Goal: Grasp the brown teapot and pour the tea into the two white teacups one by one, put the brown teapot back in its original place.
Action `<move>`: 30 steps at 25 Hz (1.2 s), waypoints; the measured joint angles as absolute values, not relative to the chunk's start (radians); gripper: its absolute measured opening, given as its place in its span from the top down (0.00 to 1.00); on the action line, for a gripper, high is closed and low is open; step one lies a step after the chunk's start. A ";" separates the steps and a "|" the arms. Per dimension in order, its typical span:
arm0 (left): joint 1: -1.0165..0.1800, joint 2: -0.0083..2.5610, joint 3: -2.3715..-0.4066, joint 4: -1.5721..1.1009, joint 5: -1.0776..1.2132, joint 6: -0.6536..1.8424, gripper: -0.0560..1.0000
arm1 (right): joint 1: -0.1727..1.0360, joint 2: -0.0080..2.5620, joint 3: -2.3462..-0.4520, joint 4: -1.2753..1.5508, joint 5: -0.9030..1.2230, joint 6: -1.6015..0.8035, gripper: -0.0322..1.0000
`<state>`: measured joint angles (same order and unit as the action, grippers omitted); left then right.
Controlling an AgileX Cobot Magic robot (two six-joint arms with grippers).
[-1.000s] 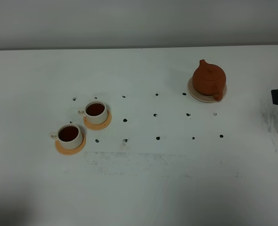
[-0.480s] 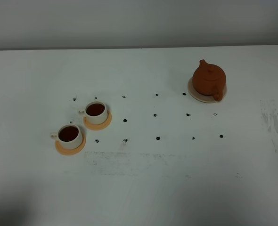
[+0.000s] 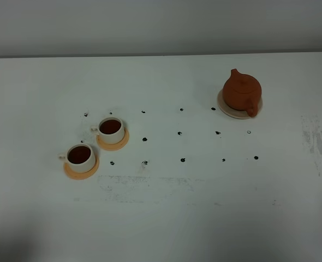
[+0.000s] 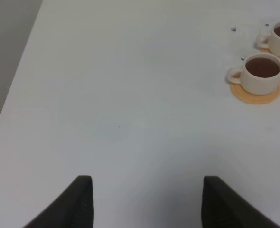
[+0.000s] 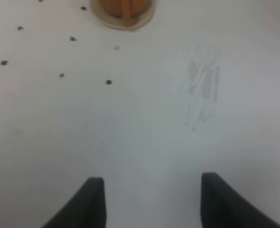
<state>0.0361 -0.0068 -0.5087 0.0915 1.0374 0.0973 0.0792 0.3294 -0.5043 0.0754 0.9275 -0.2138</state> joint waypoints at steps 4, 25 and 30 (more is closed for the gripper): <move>0.036 -0.007 -0.509 0.091 1.037 0.097 0.47 | 0.073 0.291 -0.502 0.103 0.921 -0.230 0.55; 0.036 -0.007 -0.509 0.091 1.037 0.097 0.47 | 0.070 0.100 -0.499 0.094 1.095 -0.173 0.55; 0.036 -0.007 -0.509 0.091 1.037 0.097 0.47 | 0.070 0.023 -0.492 0.083 1.084 -0.164 0.55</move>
<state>0.0361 -0.0068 -0.5087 0.0915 1.0374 0.0973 0.0701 0.0231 -0.4918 0.0828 1.0838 -0.1639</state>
